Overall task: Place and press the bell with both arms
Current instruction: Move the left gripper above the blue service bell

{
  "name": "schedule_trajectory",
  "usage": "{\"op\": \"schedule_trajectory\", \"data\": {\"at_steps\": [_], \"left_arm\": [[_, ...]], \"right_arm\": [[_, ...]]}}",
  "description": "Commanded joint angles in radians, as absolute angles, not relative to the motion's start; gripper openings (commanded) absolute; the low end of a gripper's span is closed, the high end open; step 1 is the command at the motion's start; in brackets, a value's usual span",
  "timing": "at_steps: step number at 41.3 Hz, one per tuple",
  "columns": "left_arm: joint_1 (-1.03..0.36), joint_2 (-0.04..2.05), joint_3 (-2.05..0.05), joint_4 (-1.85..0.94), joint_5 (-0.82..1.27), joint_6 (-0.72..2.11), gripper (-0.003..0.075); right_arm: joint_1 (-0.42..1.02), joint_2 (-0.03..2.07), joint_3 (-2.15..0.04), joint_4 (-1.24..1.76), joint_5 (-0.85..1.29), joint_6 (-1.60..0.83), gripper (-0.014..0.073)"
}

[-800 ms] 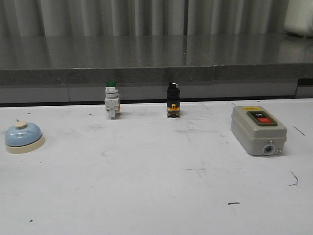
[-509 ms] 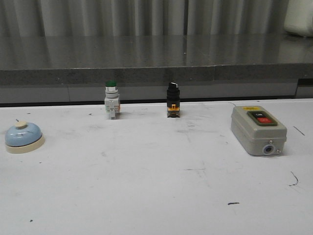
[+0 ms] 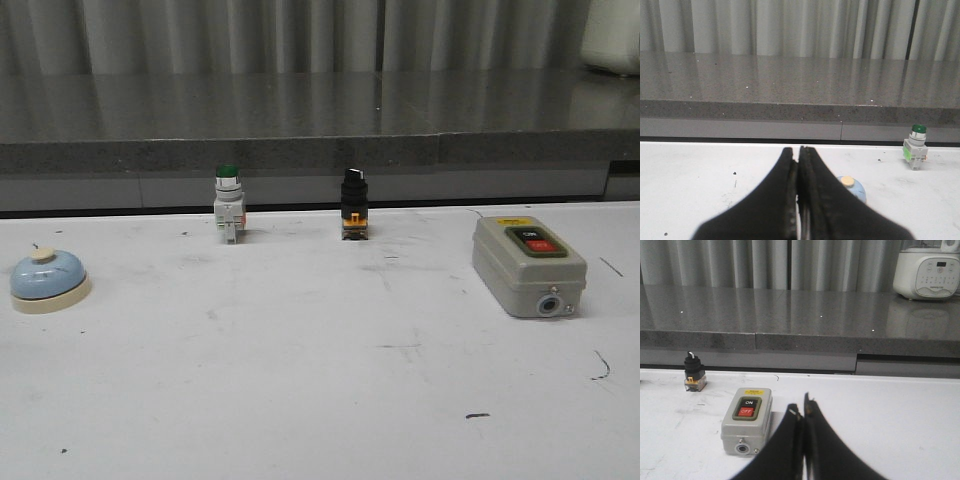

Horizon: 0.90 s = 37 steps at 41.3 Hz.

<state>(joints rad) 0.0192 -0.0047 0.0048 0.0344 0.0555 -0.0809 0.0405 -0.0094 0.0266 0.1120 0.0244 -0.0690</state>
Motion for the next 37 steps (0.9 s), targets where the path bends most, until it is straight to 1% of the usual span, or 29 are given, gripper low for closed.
{"op": "schedule_trajectory", "data": {"at_steps": [1, 6, 13, 20, 29, 33, 37], "left_arm": [[0.020, -0.020, 0.028, 0.034, -0.055, -0.088, -0.0020], [0.020, -0.020, -0.001, 0.034, -0.150, -0.093, -0.0020], [0.020, -0.018, -0.124, 0.000, -0.117, -0.095, -0.0020], [0.020, 0.018, -0.317, -0.028, 0.052, -0.095, -0.0020], [0.020, 0.205, -0.590, -0.028, 0.343, -0.095, -0.0020], [0.020, 0.277, -0.660, -0.028, 0.425, -0.095, -0.0020], [0.020, 0.331, -0.673, -0.028, 0.442, -0.095, -0.0020]], "right_arm": [[0.033, -0.026, 0.016, 0.109, -0.056, -0.070, -0.0068], [0.033, -0.026, -0.031, 0.109, -0.026, -0.070, -0.0068], [0.033, -0.017, -0.159, 0.109, 0.073, -0.071, -0.0068], [0.033, 0.068, -0.313, 0.109, 0.169, -0.071, -0.0068], [0.033, 0.279, -0.516, 0.109, 0.300, -0.071, -0.0068], [0.033, 0.364, -0.574, 0.109, 0.359, -0.071, -0.0068], [0.033, 0.428, -0.583, 0.109, 0.371, -0.071, -0.0068]]}}
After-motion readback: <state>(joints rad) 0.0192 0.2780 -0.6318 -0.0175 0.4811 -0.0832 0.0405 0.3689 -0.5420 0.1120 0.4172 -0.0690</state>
